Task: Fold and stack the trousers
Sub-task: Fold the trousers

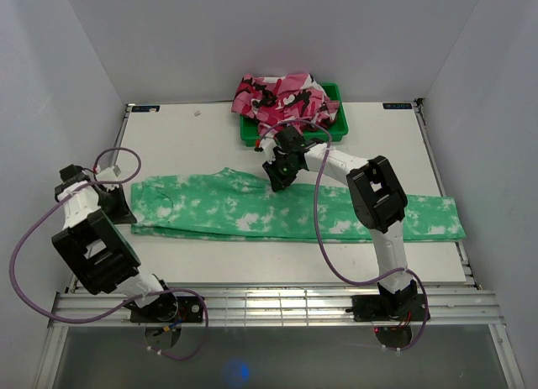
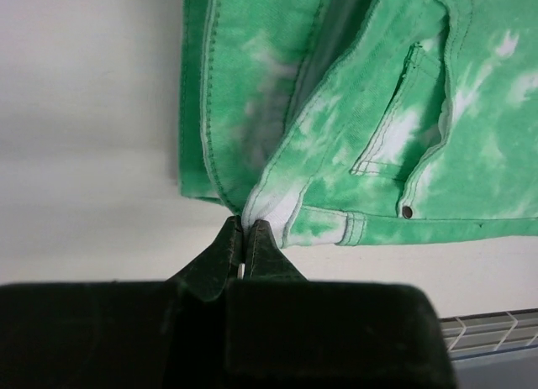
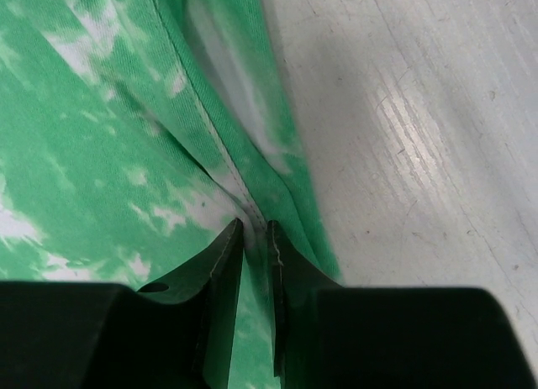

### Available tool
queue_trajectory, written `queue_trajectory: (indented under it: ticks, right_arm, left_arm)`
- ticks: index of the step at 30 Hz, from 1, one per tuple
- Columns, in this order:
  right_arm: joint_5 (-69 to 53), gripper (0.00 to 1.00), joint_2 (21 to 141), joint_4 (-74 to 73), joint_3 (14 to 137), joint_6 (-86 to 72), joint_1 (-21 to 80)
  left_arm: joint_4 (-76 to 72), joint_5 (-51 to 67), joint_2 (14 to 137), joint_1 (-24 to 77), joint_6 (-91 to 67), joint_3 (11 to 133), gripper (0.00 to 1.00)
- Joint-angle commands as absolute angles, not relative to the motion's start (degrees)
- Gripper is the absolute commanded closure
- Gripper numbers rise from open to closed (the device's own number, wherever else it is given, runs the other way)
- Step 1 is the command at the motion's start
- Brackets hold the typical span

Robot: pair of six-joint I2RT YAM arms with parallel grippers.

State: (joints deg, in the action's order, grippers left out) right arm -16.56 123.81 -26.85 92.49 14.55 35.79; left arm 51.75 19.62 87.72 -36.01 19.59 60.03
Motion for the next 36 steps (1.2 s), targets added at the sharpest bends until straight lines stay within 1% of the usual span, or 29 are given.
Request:
queue_trajectory:
  ticks: [1, 6, 11, 12, 13, 14, 16, 17, 18, 19, 20, 21, 22, 24, 26, 27, 29, 30, 31, 32, 33, 34, 36]
  right_arm:
    - [-11.6, 0.78, 129.3, -29.5, 90.5, 14.3, 36.3]
    - [-11.7, 0.78, 129.0, -29.6, 90.2, 14.3, 36.3]
    - [-13.2, 0.77, 128.8, -29.7, 90.3, 14.4, 36.3]
    - [-13.4, 0.76, 128.8, -29.8, 90.3, 14.4, 36.3]
    - [-13.7, 0.75, 128.5, -30.0, 90.3, 14.5, 36.3]
    - [-14.9, 0.74, 127.9, -30.1, 90.2, 14.5, 36.3]
    - [-16.3, 0.71, 126.8, -30.1, 90.0, 14.7, 36.4]
    - [-17.7, 0.67, 125.1, -30.1, 89.9, 14.9, 36.3]
    - [-18.1, 0.63, 124.1, -30.0, 89.6, 14.9, 36.4]
    - [-18.5, 0.59, 121.8, -30.0, 89.6, 15.2, 36.4]
    - [-19.1, 0.53, 120.6, -30.4, 89.7, 15.5, 36.3]
    - [-19.4, 0.4, 119.3, -30.5, 89.8, 15.6, 36.3]
    - [-19.8, 0.36, 116.3, -30.5, 89.7, 15.6, 36.3]
    - [-20.0, 0.3, 113.5, -30.3, 89.5, 15.7, 36.2]
    - [-19.8, 0.25, 110.0, -30.2, 89.0, 16.2, 35.9]
    - [-19.5, 0.24, 109.2, -30.3, 88.8, 16.3, 35.8]
    - [-18.3, 0.31, 107.4, -30.7, 87.8, 16.6, 35.2]
    - [-18.0, 0.35, 107.1, -31.4, 87.5, 17.1, 35.0]
    - [-17.8, 0.4, 106.5, -31.8, 86.9, 17.3, 34.3]
    - [-18.0, 0.48, 106.3, -32.4, 85.6, 17.5, 33.8]
    - [-18.0, 0.53, 106.1, -33.1, 84.9, 18.1, 33.4]
    - [-18.0, 0.56, 105.6, -34.6, 84.0, 18.4, 32.5]
    - [-17.8, 0.58, 104.9, -35.2, 80.6, 18.7, 31.5]
  left_arm:
    - [52.6, 18.4, 84.6, -40.8, 24.0, 60.4, 1.0]
    - [49.5, 17.5, 91.5, -46.1, 26.7, 58.6, 1.0]
    - [46.7, 17.9, 99.0, -46.4, 26.1, 59.0, 0.99]
    - [47.0, 18.8, 99.6, -46.4, 26.4, 58.9, 0.93]
    - [47.3, 19.3, 99.8, -46.4, 26.8, 58.8, 0.75]
    - [47.7, 20.0, 99.1, -46.4, 27.3, 58.6, 0.66]
    - [49.4, 23.0, 96.7, -46.4, 30.2, 58.2, 0.51]
    - [50.0, 24.2, 93.0, -46.4, 31.5, 58.1, 0.32]
    - [50.6, 25.1, 91.1, -46.4, 32.7, 58.2, 0.23]
    - [51.8, 26.7, 88.9, -46.4, 34.8, 59.0, 0.2]
    - [52.7, 27.7, 86.9, -46.4, 35.7, 59.8, 0.15]
    - [53.6, 28.6, 83.3, -46.3, 36.6, 60.8, 0.15]
    - [54.7, 29.4, 81.6, -46.3, 37.2, 62.0, 0.14]
    - [55.7, 32.6, 77.6, -45.6, 38.6, 65.6, 0.12]
    - [55.8, 33.7, 75.9, -42.1, 38.7, 68.0, 0.12]
    - [54.1, 33.7, 74.6, -38.8, 38.1, 68.2, 0.12]
    - [52.4, 34.4, 74.2, -35.0, 36.5, 67.7, 0.16]
    - [49.6, 33.9, 74.3, -30.9, 33.5, 67.2, 0.23]
    - [48.1, 33.7, 75.1, -28.8, 31.5, 66.5, 0.27]
    - [46.8, 34.0, 76.0, -27.3, 29.7, 66.0, 0.32]
    - [44.7, 34.9, 77.2, -24.8, 25.6, 65.5, 0.38]
    - [43.9, 35.7, 78.7, -23.8, 23.7, 65.4, 0.46]
    - [41.1, 37.3, 84.2, -22.5, 20.7, 65.2, 0.49]
